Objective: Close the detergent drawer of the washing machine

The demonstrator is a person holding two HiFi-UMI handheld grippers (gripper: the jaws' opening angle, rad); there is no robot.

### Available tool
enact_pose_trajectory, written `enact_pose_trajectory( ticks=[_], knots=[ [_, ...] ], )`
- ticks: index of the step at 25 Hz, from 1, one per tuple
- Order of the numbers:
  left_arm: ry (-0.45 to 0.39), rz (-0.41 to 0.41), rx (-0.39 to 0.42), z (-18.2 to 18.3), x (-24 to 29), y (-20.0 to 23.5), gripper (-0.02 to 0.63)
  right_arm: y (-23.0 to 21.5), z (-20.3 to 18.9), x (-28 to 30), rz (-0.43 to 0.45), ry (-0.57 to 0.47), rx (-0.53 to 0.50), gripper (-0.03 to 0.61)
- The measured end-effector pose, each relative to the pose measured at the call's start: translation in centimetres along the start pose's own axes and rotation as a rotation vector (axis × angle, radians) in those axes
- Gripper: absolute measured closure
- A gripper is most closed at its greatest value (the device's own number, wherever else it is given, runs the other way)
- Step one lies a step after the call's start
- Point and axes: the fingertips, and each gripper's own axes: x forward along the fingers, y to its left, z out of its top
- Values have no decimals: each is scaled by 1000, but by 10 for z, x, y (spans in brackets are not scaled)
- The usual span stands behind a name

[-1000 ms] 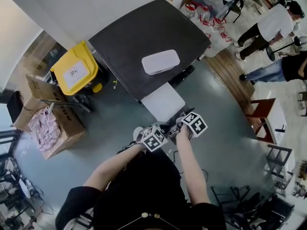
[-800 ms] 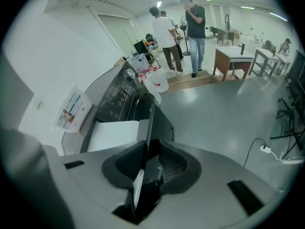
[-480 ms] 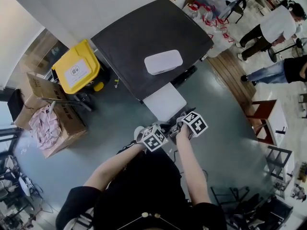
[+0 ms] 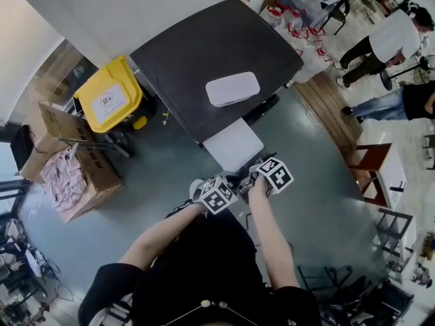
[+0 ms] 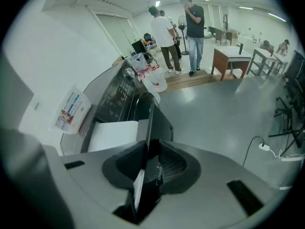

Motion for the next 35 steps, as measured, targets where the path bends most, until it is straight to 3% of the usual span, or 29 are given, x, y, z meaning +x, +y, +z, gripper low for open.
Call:
enact_pose_trajectory(
  ticks=[16,35],
  knots=[
    [10,49,-53,-1,-16,37,565,37,-3,14,43,13,-16,486],
    [-10,166,-119,1,-40,93,566,93,-7,36,91,67,-31,477]
  ],
)
